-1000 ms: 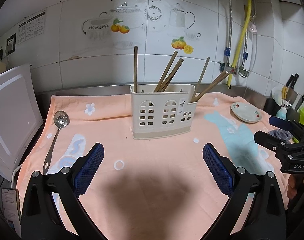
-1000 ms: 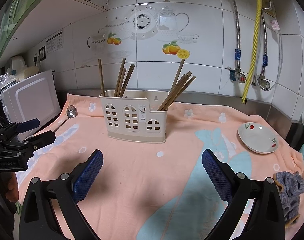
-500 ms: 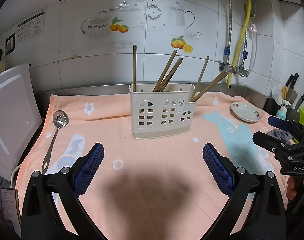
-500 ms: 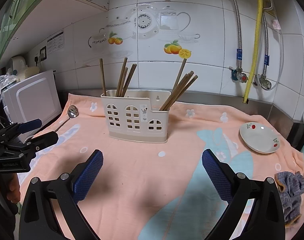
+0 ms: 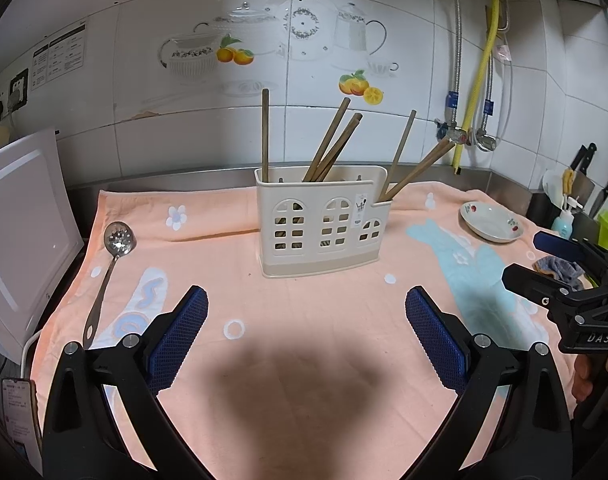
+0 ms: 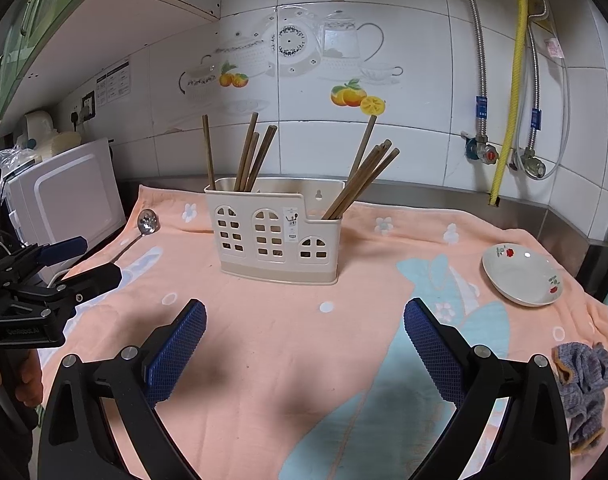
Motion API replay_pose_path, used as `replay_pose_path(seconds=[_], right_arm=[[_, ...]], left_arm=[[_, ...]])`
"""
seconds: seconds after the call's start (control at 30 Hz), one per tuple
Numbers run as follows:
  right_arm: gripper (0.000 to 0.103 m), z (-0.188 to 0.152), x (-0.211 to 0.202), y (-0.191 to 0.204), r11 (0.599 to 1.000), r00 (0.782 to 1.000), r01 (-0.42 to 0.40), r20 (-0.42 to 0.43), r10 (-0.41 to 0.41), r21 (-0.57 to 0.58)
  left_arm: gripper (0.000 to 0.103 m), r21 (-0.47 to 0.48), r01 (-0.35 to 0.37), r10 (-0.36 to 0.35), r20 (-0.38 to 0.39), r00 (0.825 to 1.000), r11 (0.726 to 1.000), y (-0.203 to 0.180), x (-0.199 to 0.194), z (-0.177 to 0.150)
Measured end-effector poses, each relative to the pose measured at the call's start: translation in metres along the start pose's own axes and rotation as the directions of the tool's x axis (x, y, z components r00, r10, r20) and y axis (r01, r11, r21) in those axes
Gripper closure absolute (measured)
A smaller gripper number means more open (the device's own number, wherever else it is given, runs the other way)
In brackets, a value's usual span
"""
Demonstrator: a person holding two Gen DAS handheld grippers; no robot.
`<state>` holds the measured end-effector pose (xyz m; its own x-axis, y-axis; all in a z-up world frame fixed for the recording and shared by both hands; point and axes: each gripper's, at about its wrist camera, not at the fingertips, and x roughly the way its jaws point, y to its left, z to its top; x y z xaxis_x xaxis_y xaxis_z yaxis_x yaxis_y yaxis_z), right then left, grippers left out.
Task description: Organize utensils
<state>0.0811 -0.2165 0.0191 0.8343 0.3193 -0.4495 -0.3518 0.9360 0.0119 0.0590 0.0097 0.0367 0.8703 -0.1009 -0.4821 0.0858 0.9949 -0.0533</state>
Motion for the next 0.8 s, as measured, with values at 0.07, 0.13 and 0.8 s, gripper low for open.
replay_pose_path(seconds=[0.07, 0.13, 0.8], right_arm=[[0.007, -0.0001, -0.0002, -0.0005, 1.0, 1.0, -0.001, 0.0, 0.001, 0.002], [0.007, -0.0004, -0.0001, -0.0003, 1.0, 1.0, -0.002, 0.0, 0.002, 0.001], [0.007, -0.0048, 0.002, -0.0004, 1.0, 1.0, -0.003, -0.006, 0.003, 0.007]], left_arm=[[0.005, 0.001, 0.0, 0.0, 0.0, 1.0, 1.0, -0.0008, 0.0, -0.0001], [0.005, 0.001, 0.002, -0.002, 0.0, 1.0, 1.0, -0.0009, 0.0003, 0.0], [0.005, -0.003, 0.004, -0.004, -0.002, 1.0, 1.0, 0.0009, 0.0007, -0.0011]])
